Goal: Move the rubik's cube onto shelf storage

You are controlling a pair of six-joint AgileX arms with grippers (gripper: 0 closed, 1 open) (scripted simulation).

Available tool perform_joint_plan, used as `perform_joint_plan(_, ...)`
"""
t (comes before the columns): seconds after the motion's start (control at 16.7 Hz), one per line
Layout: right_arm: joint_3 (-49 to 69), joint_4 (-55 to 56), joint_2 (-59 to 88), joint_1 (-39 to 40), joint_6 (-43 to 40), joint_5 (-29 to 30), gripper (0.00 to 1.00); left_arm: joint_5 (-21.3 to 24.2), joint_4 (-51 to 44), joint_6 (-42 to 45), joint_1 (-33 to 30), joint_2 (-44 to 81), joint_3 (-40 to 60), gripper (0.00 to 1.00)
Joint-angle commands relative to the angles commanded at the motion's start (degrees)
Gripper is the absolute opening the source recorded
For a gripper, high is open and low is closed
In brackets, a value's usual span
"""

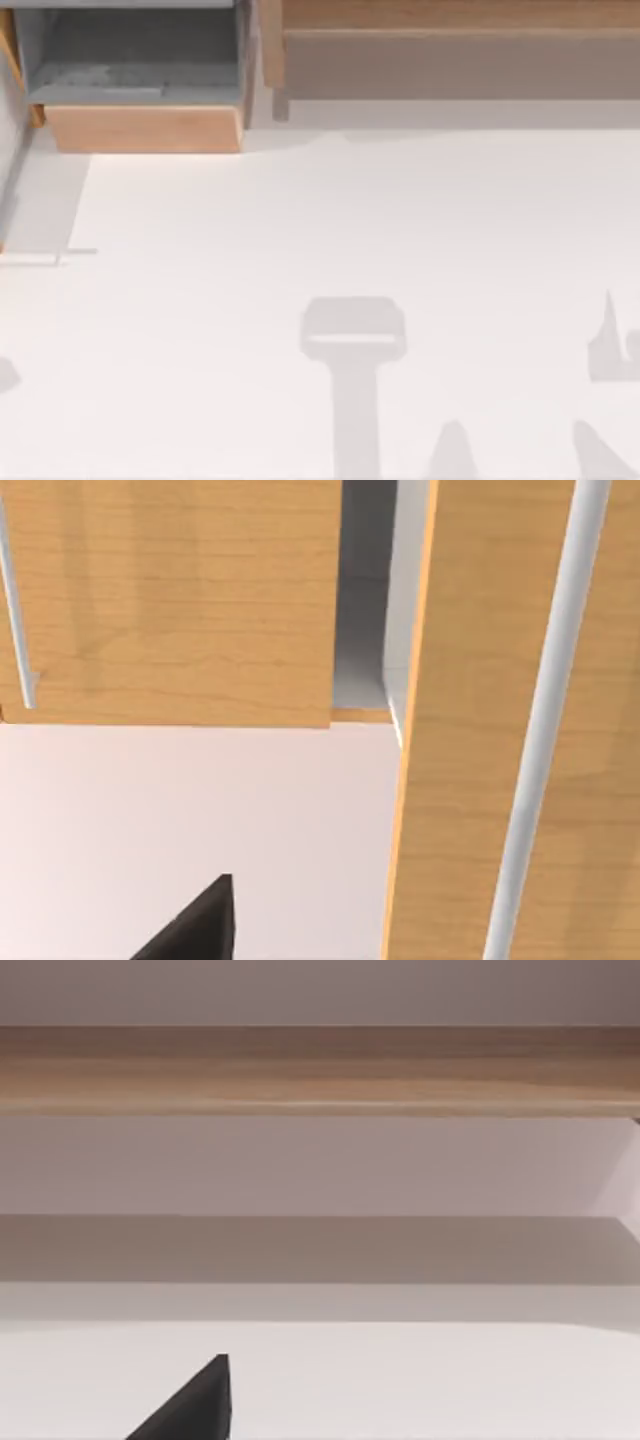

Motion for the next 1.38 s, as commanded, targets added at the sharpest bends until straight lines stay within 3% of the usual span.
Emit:
perform_joint_plan(0.24, 0.0, 0.0, 0.0, 0.0, 0.0, 0.0, 1.0, -5.34, -14.8, -2.3, 4.58, -0.4, 10.87, 1.0)
perform_joint_plan(0.6, 0.0, 0.0, 0.0, 0.0, 0.0, 0.0, 1.0, -14.44, -49.0, -9.44, 5.92, 1.64, 36.78, 1.0)
perform_joint_plan(0.96, 0.0, 0.0, 0.0, 0.0, 0.0, 0.0, 1.0, -22.51, -89.47, -19.77, 0.57, 7.53, 67.87, 1.0)
perform_joint_plan(1.38, 0.0, 0.0, 0.0, 0.0, 0.0, 0.0, 1.0, -29.16, -135.19, -33.17, -10.38, 18.53, 100.98, 1.0)
